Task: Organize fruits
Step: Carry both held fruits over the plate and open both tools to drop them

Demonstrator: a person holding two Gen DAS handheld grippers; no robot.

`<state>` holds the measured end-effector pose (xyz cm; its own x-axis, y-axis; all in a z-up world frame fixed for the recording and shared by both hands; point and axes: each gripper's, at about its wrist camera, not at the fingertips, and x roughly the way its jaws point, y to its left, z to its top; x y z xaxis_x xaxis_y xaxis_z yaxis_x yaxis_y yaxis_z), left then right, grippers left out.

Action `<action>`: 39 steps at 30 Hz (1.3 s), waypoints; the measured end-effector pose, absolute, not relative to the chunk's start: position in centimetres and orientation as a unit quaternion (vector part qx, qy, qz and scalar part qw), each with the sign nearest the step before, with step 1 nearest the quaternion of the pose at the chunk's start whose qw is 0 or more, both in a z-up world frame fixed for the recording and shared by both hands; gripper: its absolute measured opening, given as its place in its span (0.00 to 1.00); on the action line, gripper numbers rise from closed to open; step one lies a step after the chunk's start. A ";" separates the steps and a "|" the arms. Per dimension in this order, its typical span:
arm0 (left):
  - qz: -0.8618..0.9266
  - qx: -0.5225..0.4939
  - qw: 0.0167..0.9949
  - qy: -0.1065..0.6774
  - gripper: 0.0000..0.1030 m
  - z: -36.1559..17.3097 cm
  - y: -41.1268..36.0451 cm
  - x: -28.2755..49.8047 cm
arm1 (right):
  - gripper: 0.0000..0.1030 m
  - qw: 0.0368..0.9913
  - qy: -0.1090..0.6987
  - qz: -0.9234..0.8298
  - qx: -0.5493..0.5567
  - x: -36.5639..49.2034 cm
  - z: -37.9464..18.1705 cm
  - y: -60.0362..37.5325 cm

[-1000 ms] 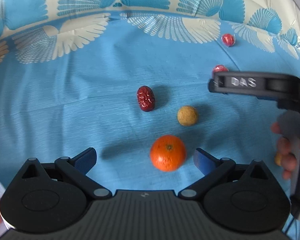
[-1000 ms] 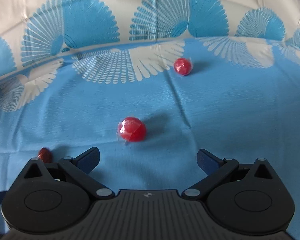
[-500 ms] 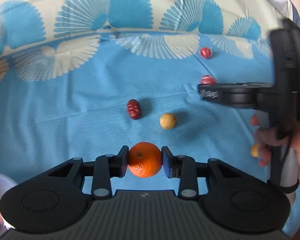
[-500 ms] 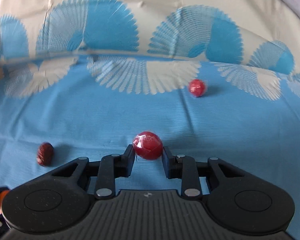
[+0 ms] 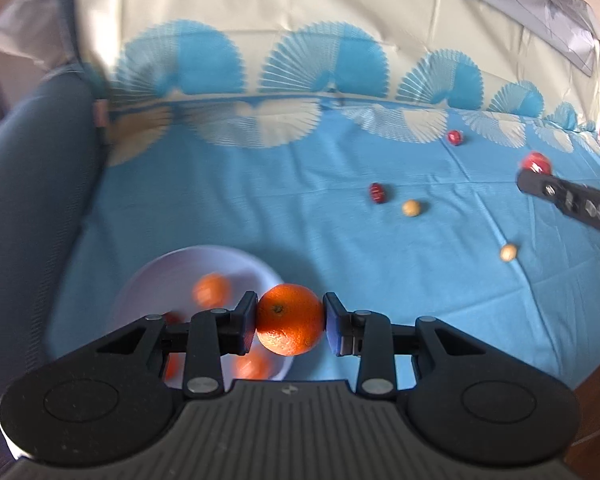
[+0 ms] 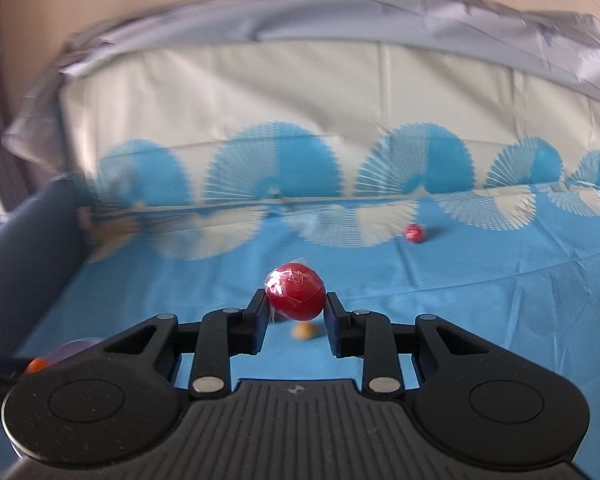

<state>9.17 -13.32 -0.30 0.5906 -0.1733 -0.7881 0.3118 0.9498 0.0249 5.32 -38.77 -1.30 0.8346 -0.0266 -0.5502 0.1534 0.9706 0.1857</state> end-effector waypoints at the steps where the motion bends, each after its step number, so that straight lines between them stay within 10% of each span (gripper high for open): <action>1: -0.131 0.080 0.890 0.430 0.38 0.4 -12.1 8.2 | 0.30 0.953 0.282 -0.037 0.108 4.0 -0.5 -37.4; 39: -0.072 -0.004 0.923 0.377 0.38 6.3 6.0 -11.9 | 0.30 0.940 0.314 0.126 0.046 -16.6 6.2 -13.9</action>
<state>-11.93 6.01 6.27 0.7053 -0.1358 -0.6958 0.1301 0.9896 -0.0612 -16.64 -13.94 6.17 0.7717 0.2654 -0.5779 -0.2072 0.9641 0.1660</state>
